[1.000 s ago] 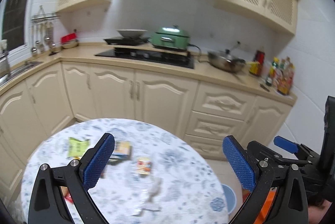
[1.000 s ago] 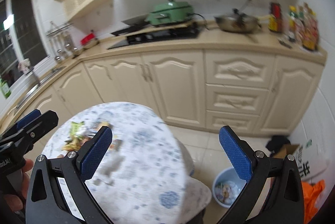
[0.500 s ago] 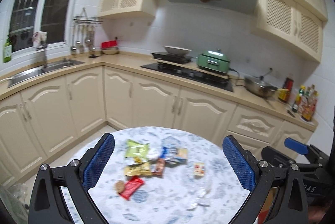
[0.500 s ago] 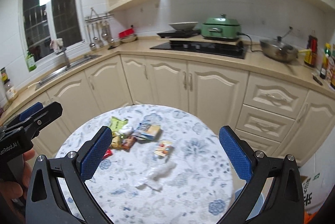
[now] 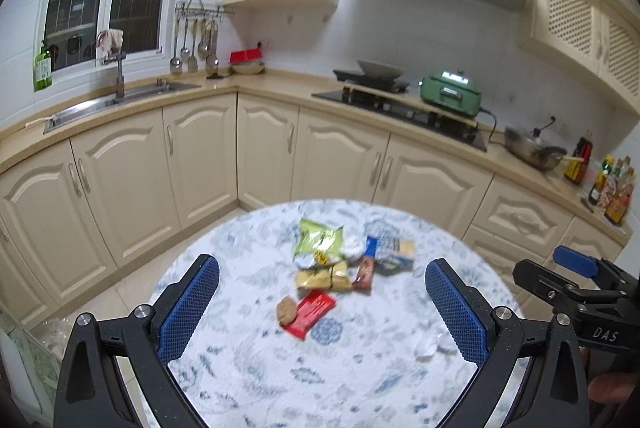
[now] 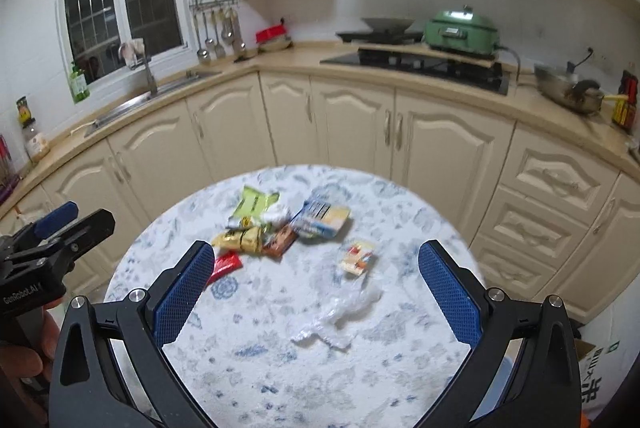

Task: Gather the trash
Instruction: 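Move both open tools back over the table, then grasp the crumpled clear plastic wrap with the right tool while the left tool grasps the brown cookie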

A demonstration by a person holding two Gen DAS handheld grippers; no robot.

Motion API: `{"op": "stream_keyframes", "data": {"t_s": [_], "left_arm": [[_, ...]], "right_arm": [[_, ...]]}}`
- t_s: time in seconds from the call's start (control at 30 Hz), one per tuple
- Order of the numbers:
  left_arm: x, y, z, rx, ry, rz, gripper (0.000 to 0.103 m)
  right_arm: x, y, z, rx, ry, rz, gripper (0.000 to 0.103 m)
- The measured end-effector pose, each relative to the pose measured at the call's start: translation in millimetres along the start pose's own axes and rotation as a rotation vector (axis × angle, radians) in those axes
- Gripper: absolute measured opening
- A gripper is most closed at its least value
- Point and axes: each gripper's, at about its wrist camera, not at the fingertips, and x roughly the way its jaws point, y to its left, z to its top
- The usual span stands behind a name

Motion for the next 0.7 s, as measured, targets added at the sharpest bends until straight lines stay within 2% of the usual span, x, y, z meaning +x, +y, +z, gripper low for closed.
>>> {"op": "stream_keyframes", "data": {"t_s": [0.3, 0.63, 0.7], "left_arm": [[66.4, 29.4, -6.3, 0.024, 0.123, 0.01, 0.102], [158.5, 53.3, -12.1, 0.015, 0.247, 0.059, 0.102], [172.5, 57.2, -11.1, 0.017, 0.262, 0.069, 0.101]], "right_arm": [[54.7, -14.5, -31.5, 0.038, 0.152, -0.03, 0.103], [108.0, -27.2, -46.6, 0.077, 0.26, -0.054, 0.103], [117.2, -27.8, -49.4, 0.076, 0.28, -0.059, 0.099]]}}
